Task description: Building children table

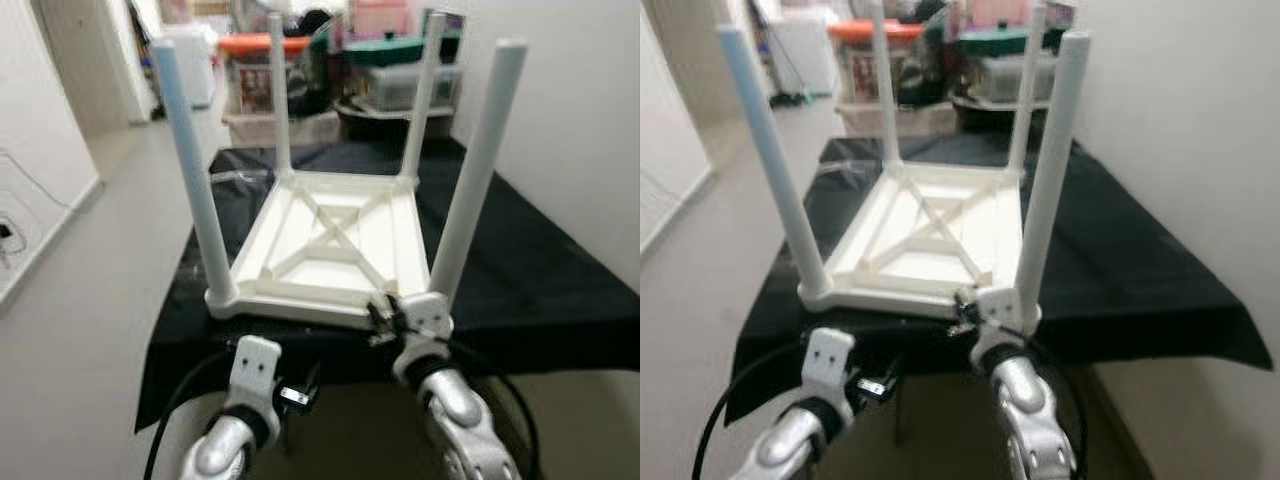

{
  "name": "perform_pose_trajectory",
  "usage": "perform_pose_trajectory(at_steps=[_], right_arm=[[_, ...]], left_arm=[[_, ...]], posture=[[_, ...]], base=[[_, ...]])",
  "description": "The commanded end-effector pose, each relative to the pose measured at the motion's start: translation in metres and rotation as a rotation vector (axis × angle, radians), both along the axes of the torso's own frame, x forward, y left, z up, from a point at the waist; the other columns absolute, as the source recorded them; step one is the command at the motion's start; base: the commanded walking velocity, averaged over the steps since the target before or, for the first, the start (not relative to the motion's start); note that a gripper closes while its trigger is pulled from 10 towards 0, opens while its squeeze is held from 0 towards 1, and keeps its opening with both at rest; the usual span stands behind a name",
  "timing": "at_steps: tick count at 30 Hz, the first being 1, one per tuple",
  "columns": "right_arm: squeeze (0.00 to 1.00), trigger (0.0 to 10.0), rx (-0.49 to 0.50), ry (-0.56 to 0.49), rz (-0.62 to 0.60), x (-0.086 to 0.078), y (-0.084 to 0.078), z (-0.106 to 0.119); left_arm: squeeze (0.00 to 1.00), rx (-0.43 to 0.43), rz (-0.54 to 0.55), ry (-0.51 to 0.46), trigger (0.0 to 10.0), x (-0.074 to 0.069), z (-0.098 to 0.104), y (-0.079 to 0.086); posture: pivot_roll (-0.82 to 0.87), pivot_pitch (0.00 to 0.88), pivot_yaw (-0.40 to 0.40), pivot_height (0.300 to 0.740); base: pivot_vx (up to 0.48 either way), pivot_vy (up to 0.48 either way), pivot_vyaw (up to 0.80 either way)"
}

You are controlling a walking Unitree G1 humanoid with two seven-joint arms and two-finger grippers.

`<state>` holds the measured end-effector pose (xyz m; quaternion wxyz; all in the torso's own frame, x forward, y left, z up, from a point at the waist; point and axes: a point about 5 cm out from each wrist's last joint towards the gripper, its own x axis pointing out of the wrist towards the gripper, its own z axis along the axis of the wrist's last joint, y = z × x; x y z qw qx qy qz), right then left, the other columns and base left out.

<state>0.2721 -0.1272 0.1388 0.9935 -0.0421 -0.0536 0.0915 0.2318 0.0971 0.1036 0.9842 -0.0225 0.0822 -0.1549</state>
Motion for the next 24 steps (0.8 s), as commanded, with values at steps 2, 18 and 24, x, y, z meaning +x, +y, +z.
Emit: perform_pose_trajectory(at_steps=[2,18,24], right_arm=[[1.00,10.0,-0.014,-0.072,-0.012,-0.010,-0.001,0.016],[0.00,10.0,-0.115,-0.194,-0.303,0.001,-0.021,0.047],[0.00,10.0,-0.143,-0.154,-0.496,0.013,-0.044,0.051]], left_arm=[[0.00,0.008,0.011,0.019,10.0,0.000,-0.004,0.005],[0.00,0.004,0.006,0.028,10.0,0.001,-0.005,0.005],[0.00,0.002,0.007,0.027,10.0,0.001,-0.004,0.006]], posture=[[0.02,0.000,-0.031,0.740],[0.02,0.000,-0.023,0.740],[0.03,0.000,-0.026,0.740]], base=[[0.000,0.000,0.00],[0.000,0.000,0.00],[0.000,0.000,0.00]])
